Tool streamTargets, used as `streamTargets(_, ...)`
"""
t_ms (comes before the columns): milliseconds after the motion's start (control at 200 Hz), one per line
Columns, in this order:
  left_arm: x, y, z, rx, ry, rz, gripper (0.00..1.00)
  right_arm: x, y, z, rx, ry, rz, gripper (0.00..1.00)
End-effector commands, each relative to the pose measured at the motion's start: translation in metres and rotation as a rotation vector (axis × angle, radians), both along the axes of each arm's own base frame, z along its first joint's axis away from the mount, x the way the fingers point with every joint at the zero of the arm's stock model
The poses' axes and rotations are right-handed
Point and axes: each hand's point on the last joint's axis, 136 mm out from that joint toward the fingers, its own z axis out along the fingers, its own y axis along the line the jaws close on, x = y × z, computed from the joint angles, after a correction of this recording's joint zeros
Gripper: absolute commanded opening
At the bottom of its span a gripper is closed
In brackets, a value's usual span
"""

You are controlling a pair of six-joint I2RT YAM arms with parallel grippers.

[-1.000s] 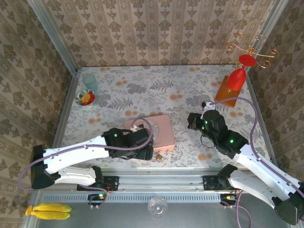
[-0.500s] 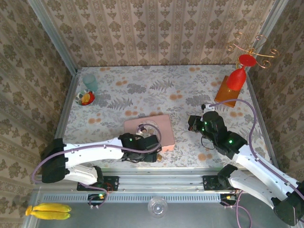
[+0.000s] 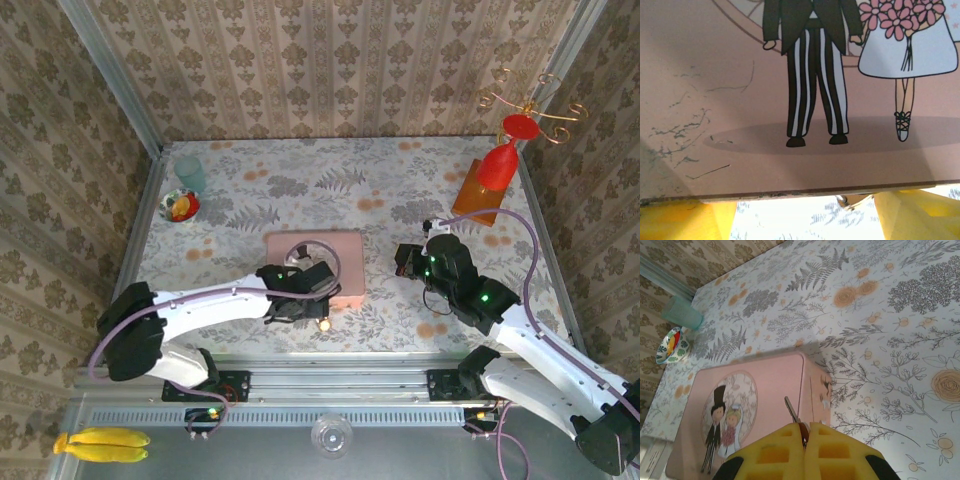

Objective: Unlock the padlock with the key

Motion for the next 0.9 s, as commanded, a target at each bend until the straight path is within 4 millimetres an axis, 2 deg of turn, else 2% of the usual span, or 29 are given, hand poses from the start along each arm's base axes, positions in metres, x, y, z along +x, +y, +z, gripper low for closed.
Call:
streamTargets(0,0.041,-0.003,0.012,0.053,-0.147,-0.002,0.73,0.000,0.001,-0.004,0.019,0.009,0.000,0.00)
streamTargets(195,0.081,0.002,0.010,0.063,-0.191,0.038,0.73,0.000,0.002,-0.006,0.033,0.020,-0.002,0.00)
streamTargets(430,0.135,-0.003,0.006,0.003,-0.223,0.065,0.72,0.000,0.007,-0.007,0.054,0.041,0.005,0.00)
streamTargets(565,0.155,-0.005,0.008,-0.001,-0.232,0.045,0.72,0.000,0.011,-0.009,0.073,0.062,0.011,0.00)
streamTargets(700,0.152,-0.008,0.021,-0.044,-0.255,0.002,0.72,-0.001,0.011,-0.014,0.090,0.081,0.004,0.00)
streamTargets(895,0.123,-0.018,0.037,-0.185,-0.315,-0.079,0.71,-0.002,0.014,-0.017,0.120,0.095,0.002,0.00)
